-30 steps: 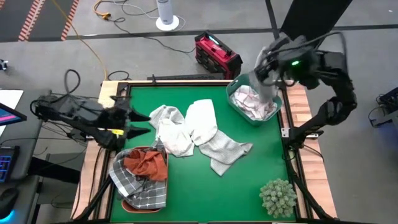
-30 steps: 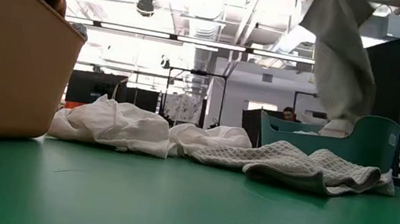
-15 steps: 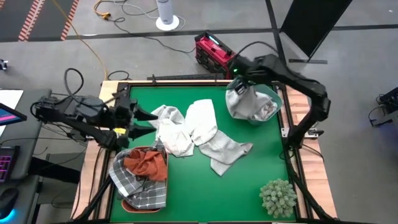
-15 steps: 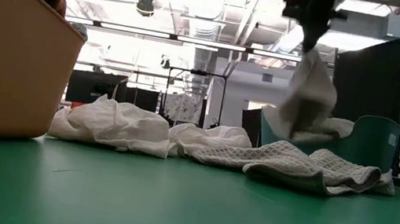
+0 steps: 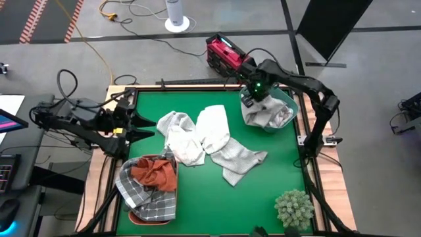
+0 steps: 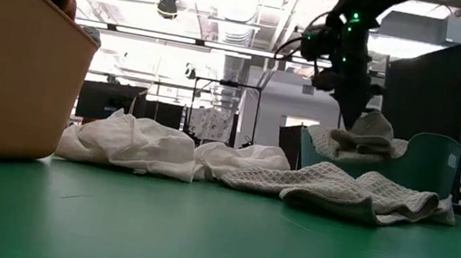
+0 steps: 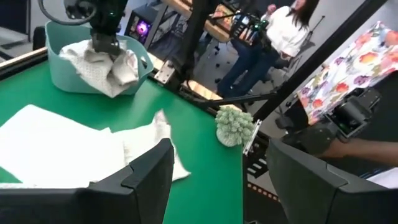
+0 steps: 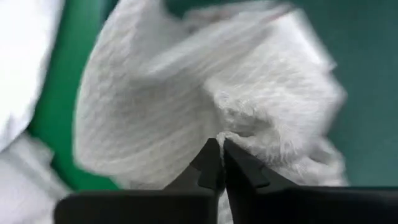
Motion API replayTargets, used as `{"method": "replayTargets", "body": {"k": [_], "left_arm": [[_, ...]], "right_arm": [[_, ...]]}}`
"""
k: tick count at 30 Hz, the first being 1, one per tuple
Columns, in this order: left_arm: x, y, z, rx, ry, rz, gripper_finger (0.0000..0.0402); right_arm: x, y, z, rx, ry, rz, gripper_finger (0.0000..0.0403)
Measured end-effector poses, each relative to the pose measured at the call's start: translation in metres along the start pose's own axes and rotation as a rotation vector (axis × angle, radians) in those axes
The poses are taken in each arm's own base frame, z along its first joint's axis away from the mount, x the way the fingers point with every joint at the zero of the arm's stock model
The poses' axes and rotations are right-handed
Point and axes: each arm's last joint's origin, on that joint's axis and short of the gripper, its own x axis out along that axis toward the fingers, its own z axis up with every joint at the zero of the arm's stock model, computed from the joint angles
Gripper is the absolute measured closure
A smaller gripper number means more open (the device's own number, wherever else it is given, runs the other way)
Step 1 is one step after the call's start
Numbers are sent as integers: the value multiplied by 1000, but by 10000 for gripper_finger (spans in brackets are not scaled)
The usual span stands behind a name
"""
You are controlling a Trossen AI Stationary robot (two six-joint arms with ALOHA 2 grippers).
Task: Sort towels by color in basket
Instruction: Put the light gray towel into the green bin
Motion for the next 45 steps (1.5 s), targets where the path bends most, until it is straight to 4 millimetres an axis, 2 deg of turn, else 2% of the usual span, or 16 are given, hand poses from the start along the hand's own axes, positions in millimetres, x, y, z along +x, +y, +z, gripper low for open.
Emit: {"method": "replayTargets", "body": {"k": [5,10,13,15,20,24,27,29,32,35,39,45], "left_arm": [[1,1,-2,12,20,22,159],[1,3,-4,27,28,52,159],[0,4,-4,26,26,51,159],[-2,5,-4,27,31,54,159],[-2,10,-7,16,59,109,159],[1,13,-6,4,62,134,159],[1,15,-3,-4,41,143,159],[1,15,-1,-12,19,139,159],[0,13,2,-16,-2,107,159],[1,10,4,-13,-8,55,159],[1,9,4,-19,4,27,159],[0,9,4,-34,5,29,159]], "right_arm": [[15,-5,5,-64,56,93,309],[11,-18,2,-49,133,102,215],[-6,-32,-2,-68,180,91,159],[-23,-39,-2,-63,111,72,134],[-81,-55,-16,18,-123,16,118],[-112,-41,-25,-19,-310,62,118],[-116,-21,-31,-97,-327,92,118],[-106,-2,-27,-143,-290,93,118],[-79,23,-19,-182,-209,78,117],[-42,33,-7,-188,-108,60,117],[3,24,10,-139,-15,15,117],[53,1,24,-89,101,-147,121]]}}
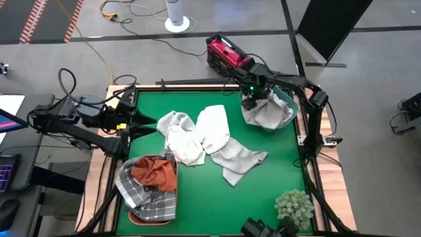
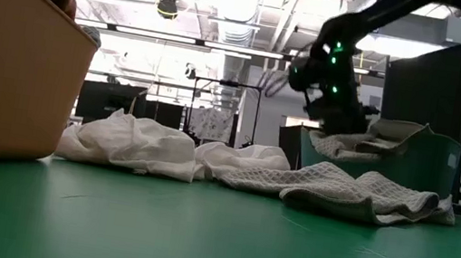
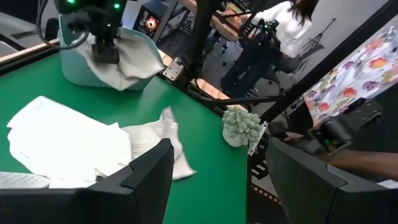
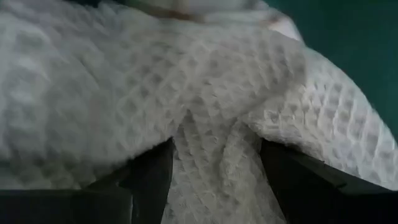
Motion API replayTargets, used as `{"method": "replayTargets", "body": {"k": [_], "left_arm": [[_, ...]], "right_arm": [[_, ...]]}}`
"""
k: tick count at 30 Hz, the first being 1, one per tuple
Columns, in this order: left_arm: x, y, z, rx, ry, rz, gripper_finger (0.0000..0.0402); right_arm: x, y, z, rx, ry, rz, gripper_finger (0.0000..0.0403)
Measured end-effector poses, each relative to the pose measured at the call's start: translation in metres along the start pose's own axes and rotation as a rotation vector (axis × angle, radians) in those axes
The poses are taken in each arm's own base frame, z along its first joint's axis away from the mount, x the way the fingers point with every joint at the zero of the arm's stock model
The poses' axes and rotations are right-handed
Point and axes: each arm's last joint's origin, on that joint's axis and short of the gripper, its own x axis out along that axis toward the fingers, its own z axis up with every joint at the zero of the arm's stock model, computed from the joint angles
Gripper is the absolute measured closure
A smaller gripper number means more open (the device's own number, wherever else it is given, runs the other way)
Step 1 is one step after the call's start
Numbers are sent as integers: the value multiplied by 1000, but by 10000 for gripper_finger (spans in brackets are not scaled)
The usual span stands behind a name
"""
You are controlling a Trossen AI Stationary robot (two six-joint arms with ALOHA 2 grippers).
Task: Sort towels by color in basket
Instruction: Put the light gray towel into the green bin
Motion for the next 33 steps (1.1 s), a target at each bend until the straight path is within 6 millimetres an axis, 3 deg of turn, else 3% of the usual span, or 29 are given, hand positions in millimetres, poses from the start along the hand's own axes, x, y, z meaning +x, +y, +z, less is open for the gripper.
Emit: {"method": "replayTargets", "body": {"k": [4,7,12,16,19,24,28,33], "left_arm": [[0,0,0,-13,1,1,159],[0,0,0,-22,0,2,159],[0,0,0,-44,-12,17,159],[1,1,1,-72,-25,36,159],[1,1,1,-87,-41,54,159],[1,2,1,-89,-49,64,159],[1,2,1,-99,-46,67,159],[1,2,0,-104,-29,47,159]], "right_arm": [[11,-9,6,-31,27,-29,127],[6,-8,7,-67,14,-22,131],[-46,-16,-3,-132,-83,12,132],[-95,-30,-19,-73,-191,75,133],[-105,-31,-23,-20,-249,156,133],[-79,-2,-16,-59,-188,172,133],[-43,26,-8,-126,-132,163,133],[2,33,0,-169,-10,136,133]]}}
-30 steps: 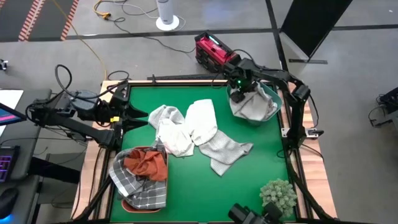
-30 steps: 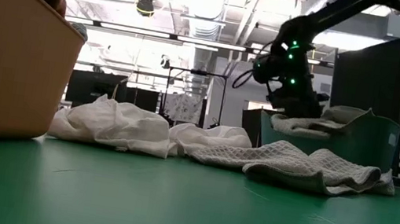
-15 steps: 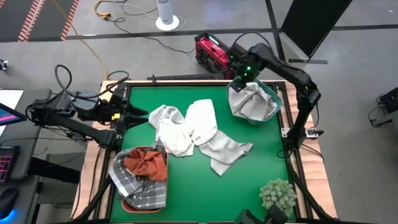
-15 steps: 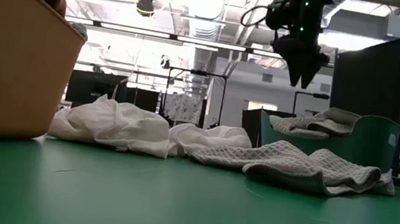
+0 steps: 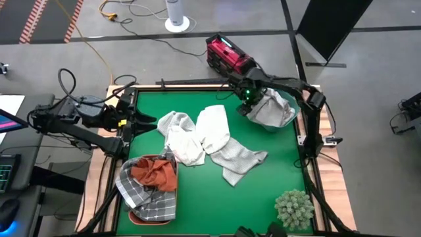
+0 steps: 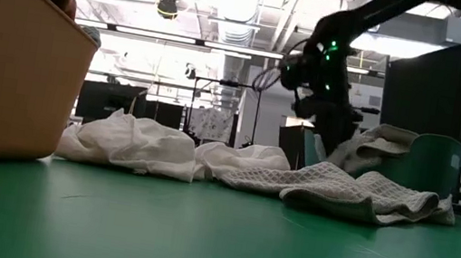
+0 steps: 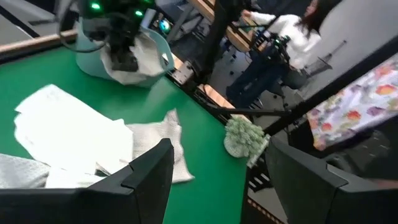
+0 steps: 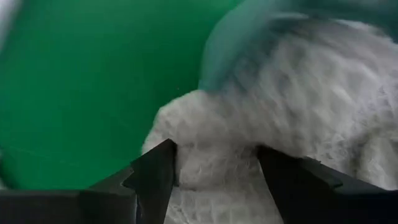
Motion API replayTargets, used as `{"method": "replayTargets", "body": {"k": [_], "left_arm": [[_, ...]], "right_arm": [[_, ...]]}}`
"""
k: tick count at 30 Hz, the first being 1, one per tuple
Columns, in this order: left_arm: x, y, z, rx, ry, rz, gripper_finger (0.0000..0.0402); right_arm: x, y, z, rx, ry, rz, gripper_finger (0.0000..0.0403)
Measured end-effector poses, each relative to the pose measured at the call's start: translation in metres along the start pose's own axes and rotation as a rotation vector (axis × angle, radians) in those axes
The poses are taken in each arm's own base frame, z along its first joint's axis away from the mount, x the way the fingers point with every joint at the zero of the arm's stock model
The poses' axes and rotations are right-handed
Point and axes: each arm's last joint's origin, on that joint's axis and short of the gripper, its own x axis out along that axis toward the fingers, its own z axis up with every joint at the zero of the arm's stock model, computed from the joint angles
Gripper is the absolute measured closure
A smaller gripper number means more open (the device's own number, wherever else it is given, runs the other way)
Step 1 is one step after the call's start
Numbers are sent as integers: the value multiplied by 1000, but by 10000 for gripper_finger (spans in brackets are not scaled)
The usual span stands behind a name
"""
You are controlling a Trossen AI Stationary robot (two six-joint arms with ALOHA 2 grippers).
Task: Sort towels by color in basket
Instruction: Put the light gray towel into the green bin
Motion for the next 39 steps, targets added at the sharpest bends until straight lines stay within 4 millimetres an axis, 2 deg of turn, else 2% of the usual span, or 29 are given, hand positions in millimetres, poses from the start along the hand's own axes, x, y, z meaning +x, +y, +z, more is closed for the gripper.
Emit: {"method": "replayTargets", "body": {"k": [2,4,6,11,12,16,22,27,31,39], "left_arm": [[0,0,0,0,11,-11,159],[0,-1,-1,0,19,-20,159],[0,-1,-1,-5,19,-20,159],[-4,0,0,-10,29,-46,159],[-6,1,0,-10,29,-46,159],[-11,3,0,-9,30,-45,159],[-18,4,1,11,14,-59,159],[-18,4,1,34,13,-59,159],[-18,4,1,37,13,-59,159],[-18,3,0,-18,50,-99,159]], "right_arm": [[10,-1,1,-25,35,-17,141],[15,-1,3,-33,49,-38,167],[15,-1,4,-33,45,-40,209],[7,-1,0,-33,28,16,354],[4,-1,-2,-32,29,42,363],[-13,-3,-13,-8,16,84,361],[-52,-17,-37,95,-93,154,341],[-66,-21,-45,154,-159,180,345],[-62,-14,-38,169,-175,185,346],[-28,2,-15,150,-76,167,343]]}}
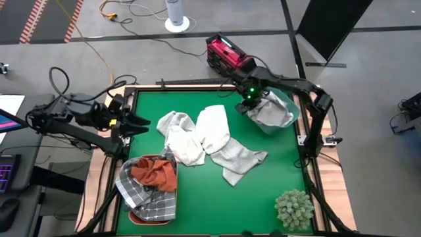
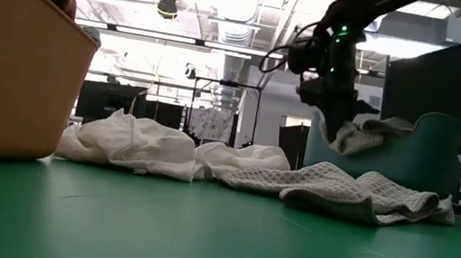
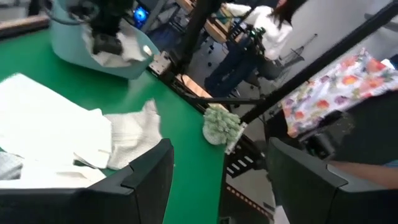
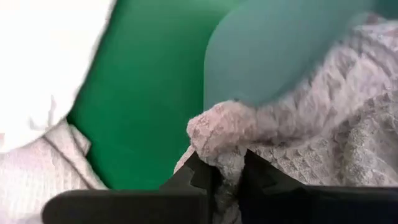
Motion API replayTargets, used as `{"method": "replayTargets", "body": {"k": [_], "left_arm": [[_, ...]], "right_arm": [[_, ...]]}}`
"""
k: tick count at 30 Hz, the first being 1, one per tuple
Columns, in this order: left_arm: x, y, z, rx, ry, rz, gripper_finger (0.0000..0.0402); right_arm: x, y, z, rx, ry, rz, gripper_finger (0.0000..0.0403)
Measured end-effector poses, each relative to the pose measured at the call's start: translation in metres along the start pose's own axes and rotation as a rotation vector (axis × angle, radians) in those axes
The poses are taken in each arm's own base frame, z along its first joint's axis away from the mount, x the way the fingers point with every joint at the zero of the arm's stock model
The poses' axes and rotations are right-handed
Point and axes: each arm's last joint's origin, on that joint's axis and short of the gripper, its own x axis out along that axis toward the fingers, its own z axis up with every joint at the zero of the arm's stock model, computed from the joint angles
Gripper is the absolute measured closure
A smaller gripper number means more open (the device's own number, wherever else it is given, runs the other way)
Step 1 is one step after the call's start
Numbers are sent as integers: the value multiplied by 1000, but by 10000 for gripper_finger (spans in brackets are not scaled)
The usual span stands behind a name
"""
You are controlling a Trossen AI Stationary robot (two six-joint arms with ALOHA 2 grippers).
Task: Sort towels by color in basket
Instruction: Put the light gray towel into the green bin
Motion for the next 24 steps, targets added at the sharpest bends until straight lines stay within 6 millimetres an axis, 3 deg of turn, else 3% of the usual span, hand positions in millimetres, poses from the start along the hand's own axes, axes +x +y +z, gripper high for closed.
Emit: {"method": "replayTargets", "body": {"k": [4,12,15,19,24], "left_arm": [[0,0,0,-6,15,-13,159],[0,0,-1,8,16,-15,159],[0,0,-1,18,16,-15,159],[0,0,-1,19,16,-15,159],[0,0,-1,34,16,-14,159]], "right_arm": [[5,2,5,-43,-14,10,313],[4,-16,-1,0,100,50,186],[4,-18,-3,0,119,42,157],[3,-17,-7,-27,145,-29,183],[2,-17,-15,-119,205,-186,307]]}}
